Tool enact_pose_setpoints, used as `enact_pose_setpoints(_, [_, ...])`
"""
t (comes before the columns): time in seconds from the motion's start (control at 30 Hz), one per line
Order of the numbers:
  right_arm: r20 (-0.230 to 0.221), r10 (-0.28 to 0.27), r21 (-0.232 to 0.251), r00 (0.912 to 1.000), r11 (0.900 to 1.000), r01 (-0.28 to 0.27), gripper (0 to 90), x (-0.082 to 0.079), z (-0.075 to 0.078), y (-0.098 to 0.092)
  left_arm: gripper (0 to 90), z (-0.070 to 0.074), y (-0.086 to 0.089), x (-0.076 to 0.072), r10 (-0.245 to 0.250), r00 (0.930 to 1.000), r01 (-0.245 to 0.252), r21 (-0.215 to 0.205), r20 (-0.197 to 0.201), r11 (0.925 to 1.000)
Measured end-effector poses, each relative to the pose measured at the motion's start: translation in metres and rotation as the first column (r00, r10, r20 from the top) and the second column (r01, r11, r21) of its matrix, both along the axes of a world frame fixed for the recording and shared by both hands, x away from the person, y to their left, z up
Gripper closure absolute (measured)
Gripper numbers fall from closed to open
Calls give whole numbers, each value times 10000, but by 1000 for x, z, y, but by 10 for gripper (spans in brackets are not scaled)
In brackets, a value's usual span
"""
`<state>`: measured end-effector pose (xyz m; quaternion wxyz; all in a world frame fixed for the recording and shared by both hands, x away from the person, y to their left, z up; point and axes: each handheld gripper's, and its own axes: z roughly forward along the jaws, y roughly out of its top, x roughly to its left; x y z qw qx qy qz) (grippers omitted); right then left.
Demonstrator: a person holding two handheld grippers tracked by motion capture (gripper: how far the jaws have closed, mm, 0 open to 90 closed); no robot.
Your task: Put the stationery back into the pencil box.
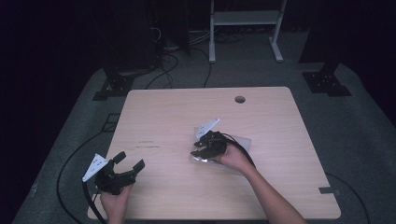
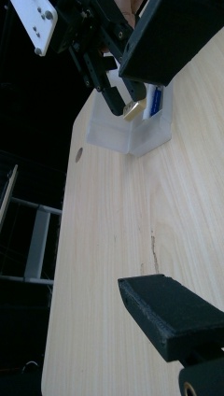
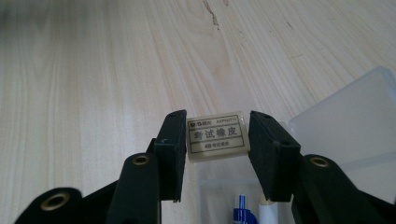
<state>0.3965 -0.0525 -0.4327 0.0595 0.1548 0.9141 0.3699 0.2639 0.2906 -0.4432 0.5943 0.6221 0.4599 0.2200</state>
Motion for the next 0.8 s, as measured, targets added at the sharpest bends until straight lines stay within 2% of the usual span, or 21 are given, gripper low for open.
enact_pose_setpoints(0.8, [-289, -365, -262, 9989, 9990, 358, 573, 14, -14, 0, 12, 0, 0, 0, 3, 10000, -3, -38, 14, 10000])
